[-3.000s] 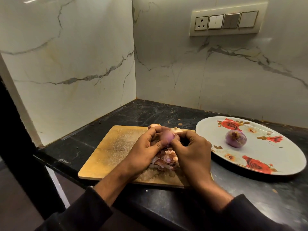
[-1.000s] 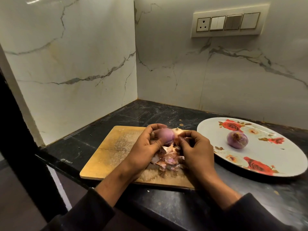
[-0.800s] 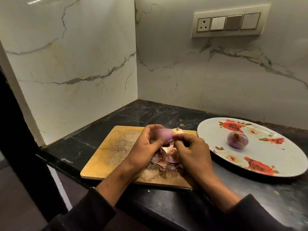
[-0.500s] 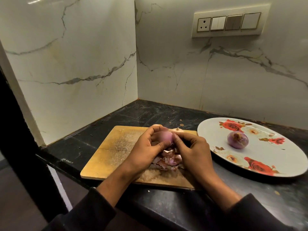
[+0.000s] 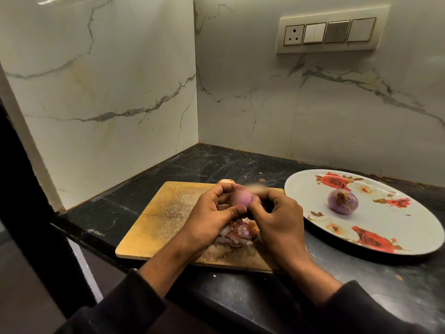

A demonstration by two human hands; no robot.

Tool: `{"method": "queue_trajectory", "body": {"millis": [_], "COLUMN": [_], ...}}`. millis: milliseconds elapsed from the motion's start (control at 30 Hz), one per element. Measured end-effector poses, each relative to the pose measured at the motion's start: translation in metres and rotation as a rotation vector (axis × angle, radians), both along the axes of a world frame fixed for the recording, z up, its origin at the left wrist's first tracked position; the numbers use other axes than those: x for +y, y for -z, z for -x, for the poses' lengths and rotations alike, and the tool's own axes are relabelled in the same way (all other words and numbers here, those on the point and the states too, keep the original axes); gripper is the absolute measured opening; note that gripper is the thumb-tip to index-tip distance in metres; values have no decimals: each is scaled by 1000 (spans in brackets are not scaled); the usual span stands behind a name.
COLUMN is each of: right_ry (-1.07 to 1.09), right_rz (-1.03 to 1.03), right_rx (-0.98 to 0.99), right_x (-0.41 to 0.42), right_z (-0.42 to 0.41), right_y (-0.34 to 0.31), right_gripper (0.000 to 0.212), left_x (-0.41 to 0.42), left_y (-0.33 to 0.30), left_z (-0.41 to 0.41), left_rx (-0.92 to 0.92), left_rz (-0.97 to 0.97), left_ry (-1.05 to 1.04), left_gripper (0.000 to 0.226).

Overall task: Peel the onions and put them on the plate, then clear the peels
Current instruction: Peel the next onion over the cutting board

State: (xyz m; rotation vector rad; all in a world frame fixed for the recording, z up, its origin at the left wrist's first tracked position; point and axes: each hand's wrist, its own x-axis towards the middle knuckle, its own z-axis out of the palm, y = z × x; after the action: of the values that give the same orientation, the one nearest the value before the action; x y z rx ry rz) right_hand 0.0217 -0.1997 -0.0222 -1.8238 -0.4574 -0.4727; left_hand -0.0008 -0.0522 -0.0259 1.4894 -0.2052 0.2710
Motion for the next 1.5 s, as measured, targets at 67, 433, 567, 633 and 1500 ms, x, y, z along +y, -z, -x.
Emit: {"method": "queue_trajectory", "body": {"millis": [67, 433, 567, 633, 1500], "right_ry": [-6, 28, 47, 63, -8], "right_rz": [-19, -61, -65, -25, 18], "right_rx": [7, 65, 82, 67, -50], "right_x": [-1, -4, -4, -5, -1], "right_z": [-1, -10, -13, -13, -2], "right_y": [1, 7, 8, 8, -1], "right_gripper": [6, 19, 22, 24, 9], "left_x": [0, -1, 0, 0, 1], "left_y": [1, -2, -3, -3, 0], "left_z": [0, 2, 3, 2, 2], "left_rx": [16, 90, 106, 97, 16], "left_rz": [6, 47, 98, 132, -3], "left_ry": [15, 90, 107, 98, 38], "left_gripper": [39, 35, 32, 29, 36]}}
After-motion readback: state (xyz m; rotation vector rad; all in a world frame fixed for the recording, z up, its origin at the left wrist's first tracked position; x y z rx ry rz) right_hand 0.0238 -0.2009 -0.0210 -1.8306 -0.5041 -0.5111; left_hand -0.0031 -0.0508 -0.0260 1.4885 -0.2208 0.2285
